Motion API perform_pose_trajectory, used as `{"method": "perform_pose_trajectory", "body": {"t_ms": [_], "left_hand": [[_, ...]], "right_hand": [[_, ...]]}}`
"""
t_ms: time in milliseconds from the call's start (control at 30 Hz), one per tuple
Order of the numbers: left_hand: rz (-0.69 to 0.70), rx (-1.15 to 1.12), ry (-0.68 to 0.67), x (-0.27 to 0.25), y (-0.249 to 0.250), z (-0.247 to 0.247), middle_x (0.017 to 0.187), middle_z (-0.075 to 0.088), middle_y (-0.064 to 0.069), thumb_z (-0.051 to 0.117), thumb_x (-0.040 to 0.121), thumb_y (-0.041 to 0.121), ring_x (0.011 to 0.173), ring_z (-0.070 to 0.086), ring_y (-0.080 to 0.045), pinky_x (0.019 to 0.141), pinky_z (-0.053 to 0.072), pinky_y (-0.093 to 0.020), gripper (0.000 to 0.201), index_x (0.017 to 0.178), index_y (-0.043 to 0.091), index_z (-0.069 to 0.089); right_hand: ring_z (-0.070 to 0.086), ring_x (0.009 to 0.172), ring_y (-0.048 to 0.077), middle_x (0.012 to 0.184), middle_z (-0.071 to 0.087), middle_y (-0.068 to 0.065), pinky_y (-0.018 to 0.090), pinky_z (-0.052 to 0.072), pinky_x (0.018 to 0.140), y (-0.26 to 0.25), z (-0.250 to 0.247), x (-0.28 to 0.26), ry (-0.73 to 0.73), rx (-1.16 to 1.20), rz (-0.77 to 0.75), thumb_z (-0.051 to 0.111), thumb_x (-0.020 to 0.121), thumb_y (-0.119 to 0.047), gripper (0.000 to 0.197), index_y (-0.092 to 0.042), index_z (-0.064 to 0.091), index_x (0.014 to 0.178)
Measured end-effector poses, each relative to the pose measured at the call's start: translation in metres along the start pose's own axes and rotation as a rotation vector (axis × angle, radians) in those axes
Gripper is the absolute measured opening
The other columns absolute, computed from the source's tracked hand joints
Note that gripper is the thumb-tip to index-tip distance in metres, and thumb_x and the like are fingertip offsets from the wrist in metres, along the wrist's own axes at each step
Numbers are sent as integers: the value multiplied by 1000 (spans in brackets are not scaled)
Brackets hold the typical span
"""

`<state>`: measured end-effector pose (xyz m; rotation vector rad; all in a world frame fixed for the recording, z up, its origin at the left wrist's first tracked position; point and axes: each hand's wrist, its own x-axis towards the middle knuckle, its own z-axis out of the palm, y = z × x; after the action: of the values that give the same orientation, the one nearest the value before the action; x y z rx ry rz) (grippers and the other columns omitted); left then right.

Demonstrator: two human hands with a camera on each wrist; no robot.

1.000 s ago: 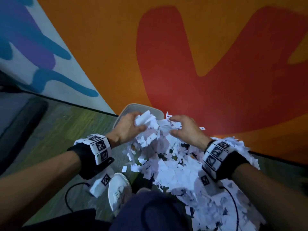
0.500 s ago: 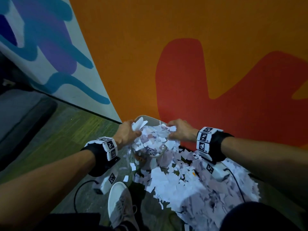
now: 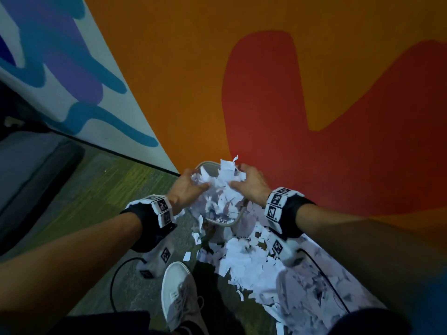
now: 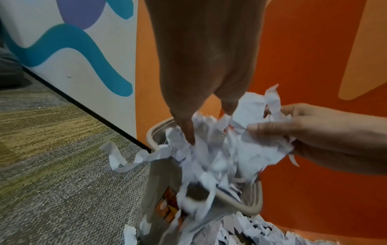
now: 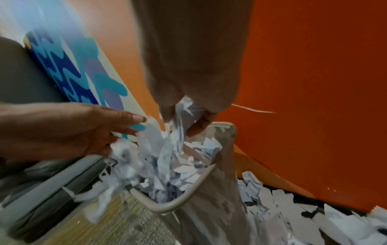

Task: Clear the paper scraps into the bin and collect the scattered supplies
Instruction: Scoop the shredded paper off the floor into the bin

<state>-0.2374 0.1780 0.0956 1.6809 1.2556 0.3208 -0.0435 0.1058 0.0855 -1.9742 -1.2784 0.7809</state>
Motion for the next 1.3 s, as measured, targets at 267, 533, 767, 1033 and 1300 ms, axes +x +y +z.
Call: {"method": "perform_pose_trajectory", "body": {"t_ms": [267, 533, 767, 1033, 1300], "left_hand": [[-16, -95, -78, 13, 3, -5, 143, 50, -7, 67, 92, 7, 115, 61, -28, 81, 60, -38, 59, 145, 10, 42], [111, 196, -82, 17, 7, -17, 119, 63, -10, 61, 93, 3, 89, 65, -19, 63, 53, -18, 35, 127, 7, 58], [360, 382, -146, -8, 26, 21, 89, 68, 0, 61, 90, 7, 58, 56, 2, 52, 37, -10, 15, 99, 17, 66], [453, 440, -402, -25, 34, 97, 107, 70, -8, 59, 88, 5, 89, 67, -20, 79, 53, -28, 29, 116, 8, 67], [250, 395, -525, 12, -32, 191, 137, 56, -8, 63, 96, 22, 126, 54, -27, 103, 45, -34, 54, 145, 11, 46]], "right_hand": [[68, 102, 24, 132, 58, 6, 46, 60, 80, 11, -3, -4, -323, -46, 51, 82, 71, -11, 82, -24, 44, 143], [64, 107, 23, 136, 58, 6, 24, 51, 77, 4, -21, -10, -344, -356, -68, 66, 82, -1, 73, -24, 43, 147], [56, 125, 23, 149, 48, 4, 32, 47, 97, 23, -57, -34, -314, -443, -97, 69, 83, -18, 74, -24, 38, 149], [51, 129, 20, 151, 44, 0, 25, 38, 93, 90, -78, -68, -258, -383, 17, 70, 87, -26, 71, -23, 38, 150], [36, 141, 25, 155, 36, 6, 37, 34, 111, 198, -57, -72, -289, -214, 174, 71, 90, -29, 72, -16, 36, 150]]}}
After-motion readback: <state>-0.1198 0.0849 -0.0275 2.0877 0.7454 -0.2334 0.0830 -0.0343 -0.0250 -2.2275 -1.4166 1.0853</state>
